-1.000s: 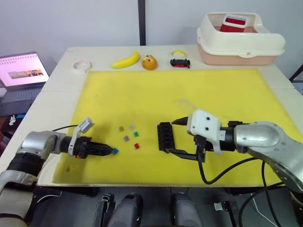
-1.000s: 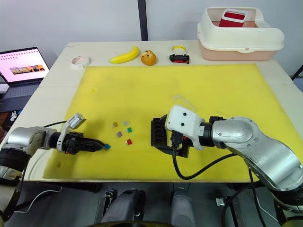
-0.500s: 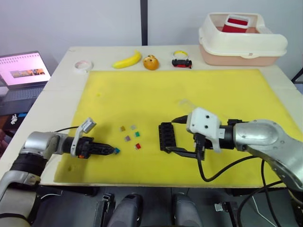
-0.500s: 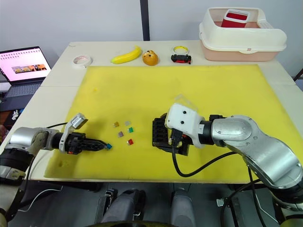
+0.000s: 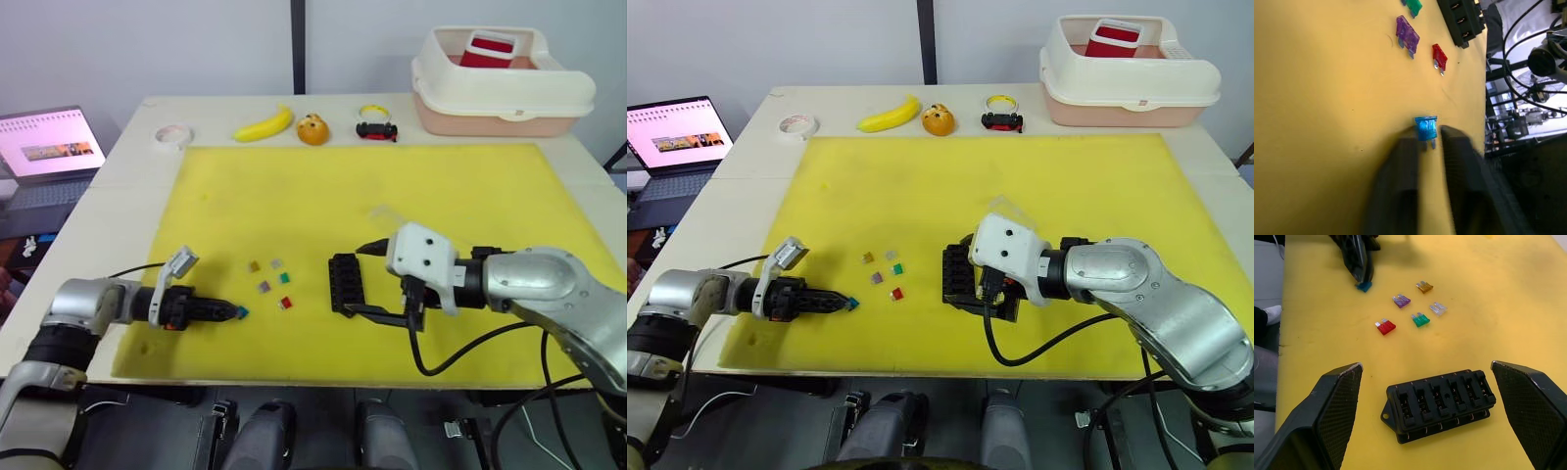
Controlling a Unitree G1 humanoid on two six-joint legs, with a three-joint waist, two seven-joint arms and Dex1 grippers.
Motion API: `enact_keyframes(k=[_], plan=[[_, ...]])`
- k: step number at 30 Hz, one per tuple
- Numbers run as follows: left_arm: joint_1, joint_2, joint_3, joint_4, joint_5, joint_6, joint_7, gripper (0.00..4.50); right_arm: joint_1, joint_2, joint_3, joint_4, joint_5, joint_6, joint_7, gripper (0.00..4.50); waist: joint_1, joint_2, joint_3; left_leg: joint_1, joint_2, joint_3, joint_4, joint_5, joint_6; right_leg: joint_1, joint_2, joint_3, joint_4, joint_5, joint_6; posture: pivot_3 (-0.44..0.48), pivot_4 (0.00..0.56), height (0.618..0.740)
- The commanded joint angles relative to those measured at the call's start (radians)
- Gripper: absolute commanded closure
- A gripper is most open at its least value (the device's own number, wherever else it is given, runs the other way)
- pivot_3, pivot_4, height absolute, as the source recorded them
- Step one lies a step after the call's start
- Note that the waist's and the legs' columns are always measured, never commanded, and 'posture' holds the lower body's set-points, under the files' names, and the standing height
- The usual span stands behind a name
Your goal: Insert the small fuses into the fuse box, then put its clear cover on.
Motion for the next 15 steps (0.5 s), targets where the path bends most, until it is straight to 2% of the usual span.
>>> enact_keyframes(k=[1,9,11,15], plan=[[0.034,-0.006,-0.019,-0.001,0.012,0.014,0.014,3.88,-0.017,0.004,0.001,-0.016,-0.006,-0.014,0.003,0.00,0.000,0.000,0.000,0.000,0.000,0.000,0.000,0.000,0.000,0.000,0.000,0.000,0.000,0.000,0.000,0.000,0.150,0.740],[0.040,-0.007,-0.015,0.002,0.018,0.011,0.017,3.88,-0.021,0.007,0.005,-0.015,-0.007,-0.013,0.002,0.00,-0.002,0.000,0.000,0.000,0.000,0.000,0.000,0.000,0.000,0.000,0.000,0.000,0.000,0.000,0.000,0.000,0.150,0.740],[0.039,-0.008,-0.015,0.004,0.019,0.009,0.018,4.41,-0.021,0.007,0.006,-0.015,-0.007,-0.013,0.002,0.00,-0.002,0.000,0.000,0.000,0.000,0.000,0.000,0.000,0.000,0.000,0.000,0.000,0.000,0.000,0.000,0.000,0.150,0.740],[0.041,-0.007,-0.015,0.000,0.020,0.004,0.017,4.48,-0.019,0.008,0.005,-0.017,-0.007,-0.012,0.000,0.00,-0.002,0.001,0.000,0.000,0.000,0.000,0.000,0.000,0.000,0.000,0.000,0.000,0.000,0.000,0.000,0.000,0.150,0.740]])
